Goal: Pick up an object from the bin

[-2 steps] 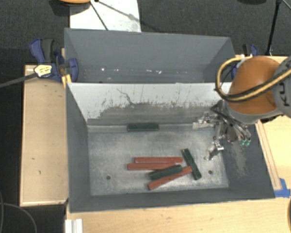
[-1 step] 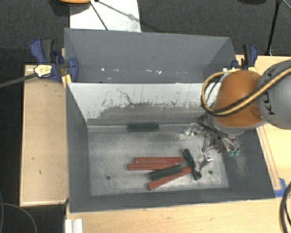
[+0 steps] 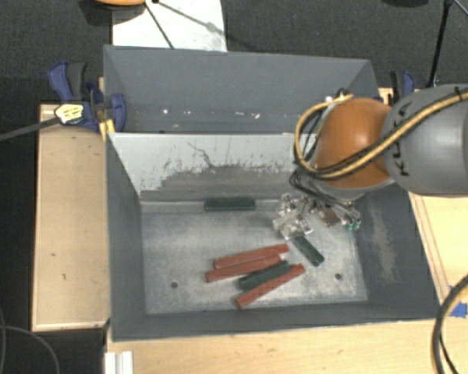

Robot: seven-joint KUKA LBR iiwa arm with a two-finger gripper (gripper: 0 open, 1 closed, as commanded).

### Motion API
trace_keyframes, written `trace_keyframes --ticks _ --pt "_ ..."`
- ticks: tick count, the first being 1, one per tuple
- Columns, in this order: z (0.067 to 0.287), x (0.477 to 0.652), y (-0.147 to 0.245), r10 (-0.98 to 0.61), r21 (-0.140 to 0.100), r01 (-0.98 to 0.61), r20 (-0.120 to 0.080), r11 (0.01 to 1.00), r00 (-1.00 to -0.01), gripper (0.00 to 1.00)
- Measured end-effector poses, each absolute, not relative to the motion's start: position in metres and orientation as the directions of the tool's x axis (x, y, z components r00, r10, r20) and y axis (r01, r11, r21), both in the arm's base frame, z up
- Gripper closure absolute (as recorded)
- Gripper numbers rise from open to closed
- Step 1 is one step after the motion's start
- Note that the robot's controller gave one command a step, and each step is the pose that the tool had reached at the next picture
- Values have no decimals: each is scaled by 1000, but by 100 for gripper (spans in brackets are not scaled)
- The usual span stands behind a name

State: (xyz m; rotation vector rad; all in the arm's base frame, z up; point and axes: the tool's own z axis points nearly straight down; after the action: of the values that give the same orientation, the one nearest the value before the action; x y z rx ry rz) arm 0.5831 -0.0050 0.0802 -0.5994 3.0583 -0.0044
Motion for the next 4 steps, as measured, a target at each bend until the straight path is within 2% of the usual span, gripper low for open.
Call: trace_keyframes --ticks 1,2,3,4 --pt "80 583 -5 -378 -8 -378 -24 926 -925 100" --pt "114 570 -10 -373 2 -373 1 928 -928 100" --pt "172 567 -13 -383 1 -383 0 924 -924 100" --pt "186 587 0 -376 0 -376 -4 927 -927 0"
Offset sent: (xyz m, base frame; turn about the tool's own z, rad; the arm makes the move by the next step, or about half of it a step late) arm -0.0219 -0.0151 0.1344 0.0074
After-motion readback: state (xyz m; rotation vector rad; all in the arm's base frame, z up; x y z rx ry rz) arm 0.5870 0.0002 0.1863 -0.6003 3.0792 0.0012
